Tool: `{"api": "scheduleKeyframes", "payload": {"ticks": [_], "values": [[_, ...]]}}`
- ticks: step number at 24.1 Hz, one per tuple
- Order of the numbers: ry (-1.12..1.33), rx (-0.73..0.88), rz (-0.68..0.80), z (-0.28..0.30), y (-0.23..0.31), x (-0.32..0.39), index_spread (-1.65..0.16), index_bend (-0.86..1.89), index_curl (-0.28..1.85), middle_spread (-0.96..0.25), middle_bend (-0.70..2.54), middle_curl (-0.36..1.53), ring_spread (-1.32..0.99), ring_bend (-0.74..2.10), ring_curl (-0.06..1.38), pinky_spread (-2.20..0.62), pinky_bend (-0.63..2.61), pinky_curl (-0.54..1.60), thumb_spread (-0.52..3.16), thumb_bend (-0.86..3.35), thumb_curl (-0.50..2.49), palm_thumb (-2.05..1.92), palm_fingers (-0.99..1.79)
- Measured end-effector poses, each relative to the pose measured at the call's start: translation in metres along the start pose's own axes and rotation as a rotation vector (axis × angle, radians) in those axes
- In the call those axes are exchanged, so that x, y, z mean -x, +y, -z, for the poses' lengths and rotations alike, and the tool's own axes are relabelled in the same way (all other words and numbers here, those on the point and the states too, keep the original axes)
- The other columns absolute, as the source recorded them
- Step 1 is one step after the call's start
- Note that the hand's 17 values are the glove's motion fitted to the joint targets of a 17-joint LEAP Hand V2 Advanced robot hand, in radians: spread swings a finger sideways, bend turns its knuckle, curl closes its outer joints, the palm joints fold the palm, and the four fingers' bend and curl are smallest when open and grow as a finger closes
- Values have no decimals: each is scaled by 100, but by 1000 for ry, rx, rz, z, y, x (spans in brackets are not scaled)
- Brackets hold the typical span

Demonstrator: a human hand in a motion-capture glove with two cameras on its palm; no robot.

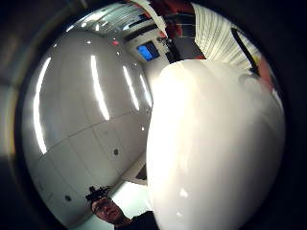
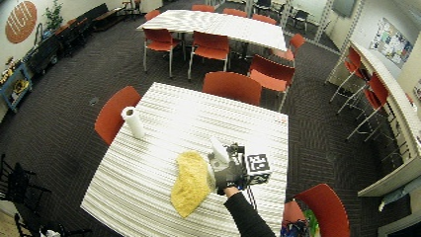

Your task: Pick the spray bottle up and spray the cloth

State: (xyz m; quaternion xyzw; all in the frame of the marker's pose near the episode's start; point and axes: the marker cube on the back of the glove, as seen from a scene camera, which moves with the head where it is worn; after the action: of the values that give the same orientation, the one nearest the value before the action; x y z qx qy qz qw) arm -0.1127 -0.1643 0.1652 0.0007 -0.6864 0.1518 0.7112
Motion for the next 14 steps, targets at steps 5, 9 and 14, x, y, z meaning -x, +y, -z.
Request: {"api": "scheduleKeyframes", "payload": {"ticks": [5, 9, 14], "values": [[68, 0, -14, 2, -5, -1, -13, 40, 57, 0, 50, 55, -9, 48, 46, 8, 11, 18, 102, 1, 71, 124, 81], [191, 22, -77, 0, -13, -11, -13, 38, 57, 0, 49, 55, -9, 48, 46, 8, 15, 20, 102, 1, 71, 124, 84], [454, 101, -297, -3, -22, -44, -12, 34, 57, -1, 49, 55, -8, 49, 46, 7, 17, 22, 100, 1, 73, 123, 93]]}}
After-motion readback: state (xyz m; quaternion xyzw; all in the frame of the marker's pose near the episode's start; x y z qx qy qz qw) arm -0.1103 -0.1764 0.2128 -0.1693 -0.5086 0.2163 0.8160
